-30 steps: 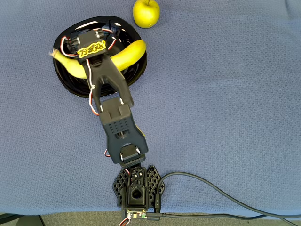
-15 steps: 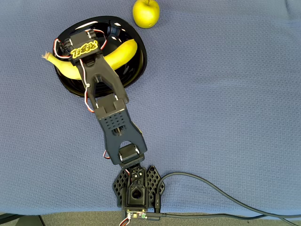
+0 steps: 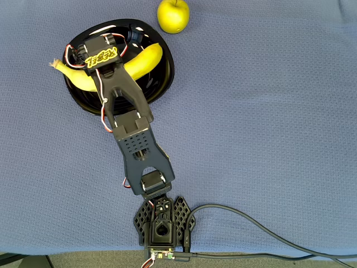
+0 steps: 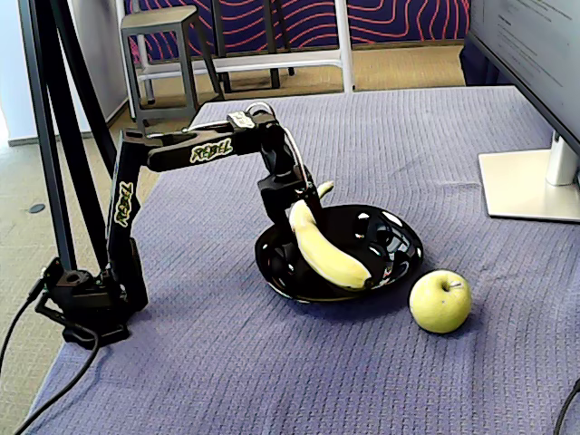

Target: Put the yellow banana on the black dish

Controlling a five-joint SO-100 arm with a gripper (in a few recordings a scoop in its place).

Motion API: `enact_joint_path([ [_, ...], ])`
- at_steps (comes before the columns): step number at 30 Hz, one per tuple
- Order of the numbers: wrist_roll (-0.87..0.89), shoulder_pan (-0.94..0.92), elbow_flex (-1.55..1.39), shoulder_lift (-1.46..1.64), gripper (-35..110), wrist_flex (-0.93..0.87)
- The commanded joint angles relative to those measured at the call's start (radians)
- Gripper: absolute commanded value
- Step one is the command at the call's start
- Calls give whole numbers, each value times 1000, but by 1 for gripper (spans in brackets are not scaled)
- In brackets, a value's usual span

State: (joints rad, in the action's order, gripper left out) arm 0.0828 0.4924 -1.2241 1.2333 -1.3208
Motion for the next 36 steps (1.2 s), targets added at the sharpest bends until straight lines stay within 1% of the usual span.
enact_joint_path([
  [1, 23, -43, 48, 26, 16, 26],
  [6, 38, -67, 20, 28, 22, 31],
  [10, 51, -89, -2, 25, 29, 34],
  [16, 57, -100, -34, 32, 31, 34],
  [23, 115, -83, -46, 89, 31, -35],
  [29, 127, -103, -107, 170, 16, -48],
  [30, 127, -109, -126, 190, 11, -49],
  [33, 112, -132, -196, 267, 2, -49],
  [36, 83, -167, -270, 353, 0, -37],
])
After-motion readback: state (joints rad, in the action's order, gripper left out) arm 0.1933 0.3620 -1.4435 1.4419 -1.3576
